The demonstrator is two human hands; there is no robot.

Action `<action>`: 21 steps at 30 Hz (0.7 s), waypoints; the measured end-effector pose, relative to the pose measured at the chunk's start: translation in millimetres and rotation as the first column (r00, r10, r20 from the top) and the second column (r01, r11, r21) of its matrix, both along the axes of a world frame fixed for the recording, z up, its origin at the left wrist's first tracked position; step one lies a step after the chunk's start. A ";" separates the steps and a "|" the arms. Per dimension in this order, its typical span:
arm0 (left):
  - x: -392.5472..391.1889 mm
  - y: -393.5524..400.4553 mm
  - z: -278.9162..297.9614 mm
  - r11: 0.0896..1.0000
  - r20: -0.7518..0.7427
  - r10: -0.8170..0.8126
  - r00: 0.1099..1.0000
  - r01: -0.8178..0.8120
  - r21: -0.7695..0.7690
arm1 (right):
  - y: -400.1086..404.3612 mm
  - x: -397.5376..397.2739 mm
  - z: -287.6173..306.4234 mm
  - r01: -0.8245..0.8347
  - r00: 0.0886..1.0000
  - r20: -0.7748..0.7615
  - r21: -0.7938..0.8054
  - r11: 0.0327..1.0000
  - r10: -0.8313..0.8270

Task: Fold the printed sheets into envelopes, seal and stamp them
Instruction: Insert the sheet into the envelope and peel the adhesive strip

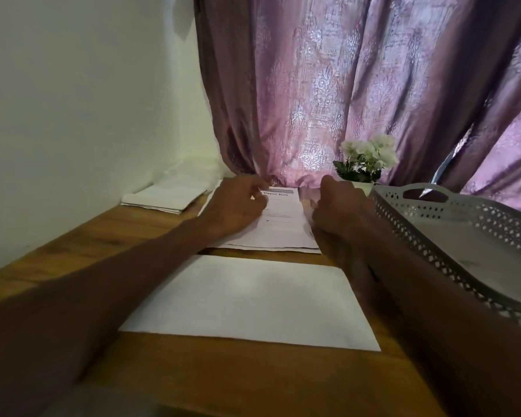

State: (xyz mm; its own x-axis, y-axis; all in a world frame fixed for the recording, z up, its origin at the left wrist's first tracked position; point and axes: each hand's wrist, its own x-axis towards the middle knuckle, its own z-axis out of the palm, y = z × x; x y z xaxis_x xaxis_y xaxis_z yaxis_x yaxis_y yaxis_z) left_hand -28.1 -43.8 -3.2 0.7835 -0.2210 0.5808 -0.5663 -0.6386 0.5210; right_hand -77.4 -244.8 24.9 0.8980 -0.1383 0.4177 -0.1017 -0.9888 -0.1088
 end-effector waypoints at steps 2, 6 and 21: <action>0.4 2.1 3.8 0.999 -0.002 -0.002 1.000 0.002 -0.051 | 0.7 0.0 2.6 -0.069 0.990 0.132 0.087 0.994 0.057; -5.1 3.6 9.7 0.986 -0.041 -0.042 0.998 0.035 -0.162 | 15.3 -0.5 12.7 -0.387 0.921 0.241 0.498 0.776 0.305; -3.4 11.1 9.6 0.879 -0.119 -0.297 0.948 0.223 -0.421 | 14.5 10.4 -6.3 -0.517 0.818 0.272 0.734 0.441 0.507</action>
State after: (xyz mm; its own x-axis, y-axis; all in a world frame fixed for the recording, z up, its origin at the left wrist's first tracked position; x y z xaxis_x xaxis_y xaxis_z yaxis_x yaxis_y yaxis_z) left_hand -31.5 -32.7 6.4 0.8265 -0.2106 0.5221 -0.5592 -0.1996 0.8046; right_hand -67.0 -230.3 18.6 0.9114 0.0846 0.4027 0.4005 -0.4068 -0.8210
